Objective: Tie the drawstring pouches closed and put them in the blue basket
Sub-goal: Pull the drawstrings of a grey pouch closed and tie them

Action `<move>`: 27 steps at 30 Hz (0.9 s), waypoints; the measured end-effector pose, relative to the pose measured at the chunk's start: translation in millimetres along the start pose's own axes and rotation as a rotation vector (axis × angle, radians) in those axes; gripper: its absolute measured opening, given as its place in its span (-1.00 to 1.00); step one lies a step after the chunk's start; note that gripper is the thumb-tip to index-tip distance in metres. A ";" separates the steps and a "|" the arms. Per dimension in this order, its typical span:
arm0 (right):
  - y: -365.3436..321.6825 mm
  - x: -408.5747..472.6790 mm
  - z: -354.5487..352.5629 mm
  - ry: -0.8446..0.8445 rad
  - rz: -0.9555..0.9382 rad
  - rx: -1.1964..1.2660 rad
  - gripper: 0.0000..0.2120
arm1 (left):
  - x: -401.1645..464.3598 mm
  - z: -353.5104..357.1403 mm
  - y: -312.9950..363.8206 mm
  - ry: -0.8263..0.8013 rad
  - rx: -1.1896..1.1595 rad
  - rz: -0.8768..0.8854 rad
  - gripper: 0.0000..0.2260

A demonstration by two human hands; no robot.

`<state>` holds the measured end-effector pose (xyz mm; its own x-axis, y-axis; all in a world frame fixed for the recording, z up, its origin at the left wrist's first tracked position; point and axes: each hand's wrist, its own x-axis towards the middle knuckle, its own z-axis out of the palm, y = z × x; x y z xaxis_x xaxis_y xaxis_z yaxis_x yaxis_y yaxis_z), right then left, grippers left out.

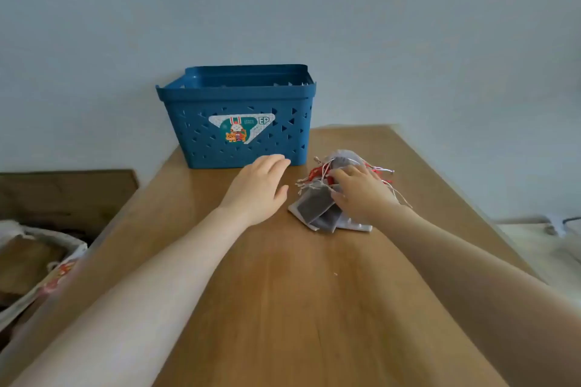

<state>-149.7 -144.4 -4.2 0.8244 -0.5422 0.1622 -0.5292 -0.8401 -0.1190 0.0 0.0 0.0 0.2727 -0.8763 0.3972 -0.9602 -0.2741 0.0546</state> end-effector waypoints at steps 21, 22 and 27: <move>-4.6 49.9 35.0 0.044 0.203 -0.031 -0.58 | 50.8 69.5 -11.4 -0.015 -0.388 -0.016 -0.77; -4.4 47.8 38.2 0.026 0.203 -0.053 -0.59 | 49.5 70.3 -9.2 -0.019 -0.385 -0.016 -0.76; -8.5 44.2 32.3 0.261 0.122 0.237 -0.79 | 44.5 63.3 0.1 -0.056 -0.477 0.014 -0.67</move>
<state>-102.2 -160.8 -27.6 0.6628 -0.6490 0.3735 -0.5343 -0.7593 -0.3714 15.9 -64.1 -40.3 0.2501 -0.9023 0.3512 -0.8809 -0.0616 0.4692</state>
